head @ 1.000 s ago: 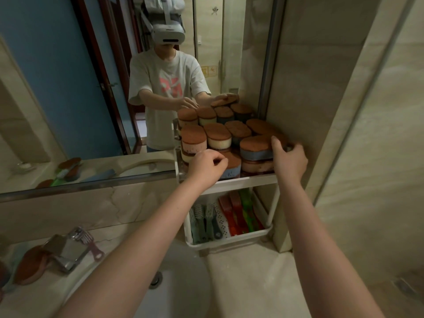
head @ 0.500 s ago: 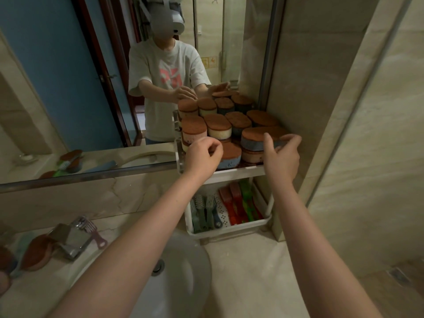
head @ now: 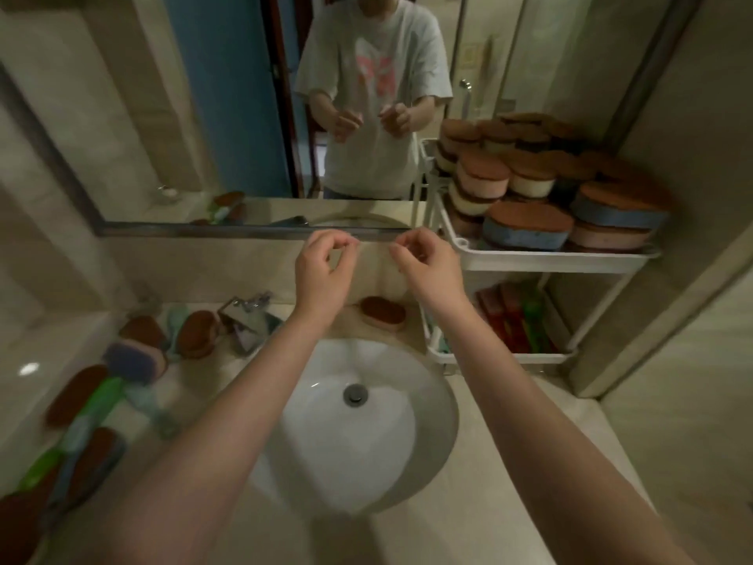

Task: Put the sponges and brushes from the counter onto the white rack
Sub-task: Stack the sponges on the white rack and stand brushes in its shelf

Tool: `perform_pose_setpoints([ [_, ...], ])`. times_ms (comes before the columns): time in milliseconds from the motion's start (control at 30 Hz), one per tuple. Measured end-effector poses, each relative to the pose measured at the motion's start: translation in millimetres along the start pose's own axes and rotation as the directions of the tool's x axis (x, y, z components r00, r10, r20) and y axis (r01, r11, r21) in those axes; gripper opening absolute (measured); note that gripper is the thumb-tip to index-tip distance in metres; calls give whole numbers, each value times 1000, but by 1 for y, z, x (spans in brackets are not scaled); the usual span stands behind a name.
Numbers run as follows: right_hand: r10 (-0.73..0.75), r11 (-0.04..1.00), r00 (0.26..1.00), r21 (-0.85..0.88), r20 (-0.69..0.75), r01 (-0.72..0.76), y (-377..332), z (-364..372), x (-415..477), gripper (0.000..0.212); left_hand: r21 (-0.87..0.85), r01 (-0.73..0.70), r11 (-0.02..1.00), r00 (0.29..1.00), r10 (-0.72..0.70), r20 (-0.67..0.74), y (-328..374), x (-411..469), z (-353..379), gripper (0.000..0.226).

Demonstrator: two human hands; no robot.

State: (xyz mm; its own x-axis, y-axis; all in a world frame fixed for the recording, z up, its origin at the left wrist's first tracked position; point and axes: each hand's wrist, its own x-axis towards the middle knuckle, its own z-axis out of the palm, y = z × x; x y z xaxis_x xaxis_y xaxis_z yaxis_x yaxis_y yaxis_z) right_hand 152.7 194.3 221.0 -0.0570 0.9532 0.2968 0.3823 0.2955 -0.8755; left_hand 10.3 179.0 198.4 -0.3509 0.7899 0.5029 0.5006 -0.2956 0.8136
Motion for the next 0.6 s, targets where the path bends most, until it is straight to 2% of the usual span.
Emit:
perform_pose_setpoints([
  [100,22,1000,985,8,169,-24,-9,58,-13,7,70,157,985,987,-154,-40,-43,-9,-55,10],
  [200,62,998,939,-11,339,-62,-16,116,-27,7,102,314,944,947,-304,-99,-89,-22,-112,12],
  [333,112,994,870,-55,480,-98,-17,192,-51,7,175,413,894,904,-379,-197,-141,-50,-186,12],
  [433,161,987,783,-104,601,-122,-14,242,-69,5,227,505,833,854,-445,-268,-174,-72,-236,11],
  [600,237,969,628,-227,741,-98,-6,314,-100,20,245,680,691,726,-588,-357,-218,-114,-302,15],
])
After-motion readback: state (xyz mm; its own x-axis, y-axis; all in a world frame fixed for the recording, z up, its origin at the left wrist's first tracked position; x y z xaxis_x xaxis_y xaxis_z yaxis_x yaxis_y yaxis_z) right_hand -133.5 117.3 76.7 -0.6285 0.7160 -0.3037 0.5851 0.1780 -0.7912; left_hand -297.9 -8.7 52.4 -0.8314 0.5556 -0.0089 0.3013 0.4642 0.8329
